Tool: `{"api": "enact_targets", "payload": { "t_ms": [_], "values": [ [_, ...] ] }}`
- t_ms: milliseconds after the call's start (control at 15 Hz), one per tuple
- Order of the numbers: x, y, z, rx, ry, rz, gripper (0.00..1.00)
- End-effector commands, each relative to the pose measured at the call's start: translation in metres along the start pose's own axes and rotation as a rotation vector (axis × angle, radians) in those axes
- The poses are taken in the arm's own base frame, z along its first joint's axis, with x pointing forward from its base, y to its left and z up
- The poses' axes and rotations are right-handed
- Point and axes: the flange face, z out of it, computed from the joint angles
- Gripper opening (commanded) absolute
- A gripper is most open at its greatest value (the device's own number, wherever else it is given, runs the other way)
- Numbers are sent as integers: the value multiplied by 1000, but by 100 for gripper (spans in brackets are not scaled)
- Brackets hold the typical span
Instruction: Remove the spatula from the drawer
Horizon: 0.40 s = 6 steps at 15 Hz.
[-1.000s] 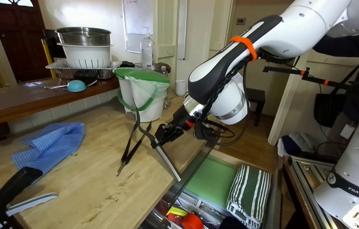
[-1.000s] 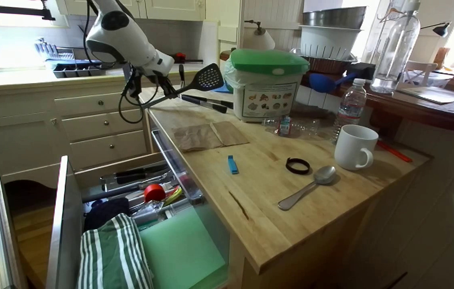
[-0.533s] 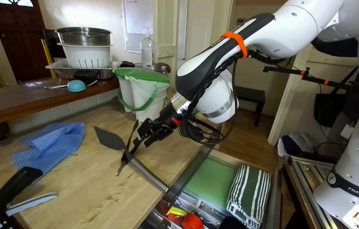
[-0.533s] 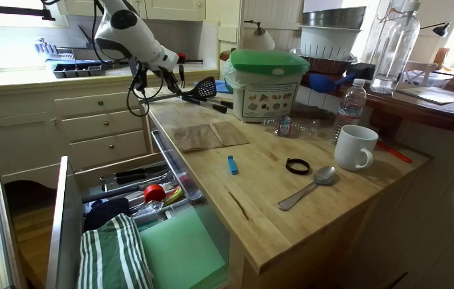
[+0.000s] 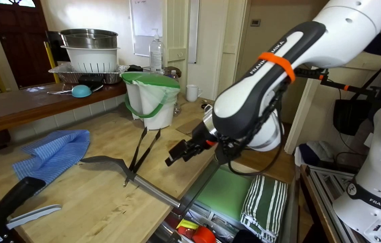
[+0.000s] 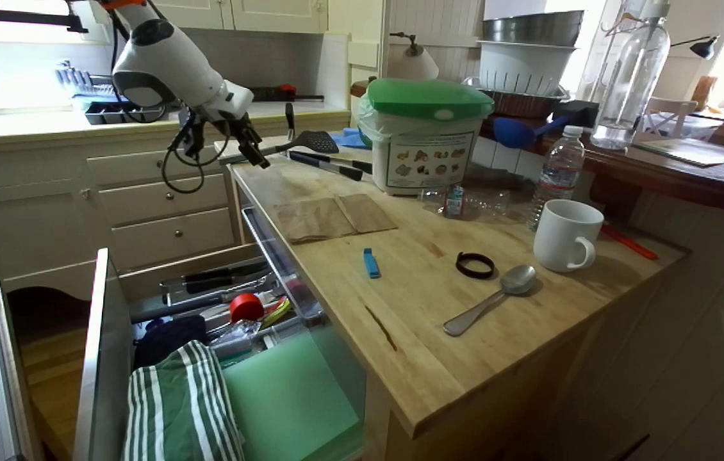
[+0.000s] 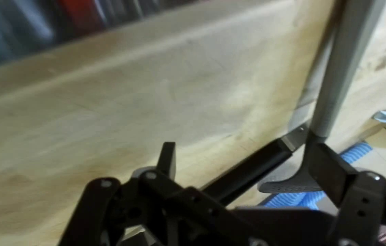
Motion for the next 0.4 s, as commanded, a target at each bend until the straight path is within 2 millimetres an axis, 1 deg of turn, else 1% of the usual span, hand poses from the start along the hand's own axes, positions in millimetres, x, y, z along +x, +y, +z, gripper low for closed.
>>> {"api": "enact_targets", "payload": {
  "t_ms": [0,67,200,267,333],
  "values": [
    [-61,39,-44,-161,28,-69,100],
    [-80,49,-52,-210,20,-91,100],
    [-108,45,-69,-254,14,-137,100],
    [-89,45,-47,-222,7,-94,100],
    [-100,45,-55,-241,4,-115,100]
  ]
}}
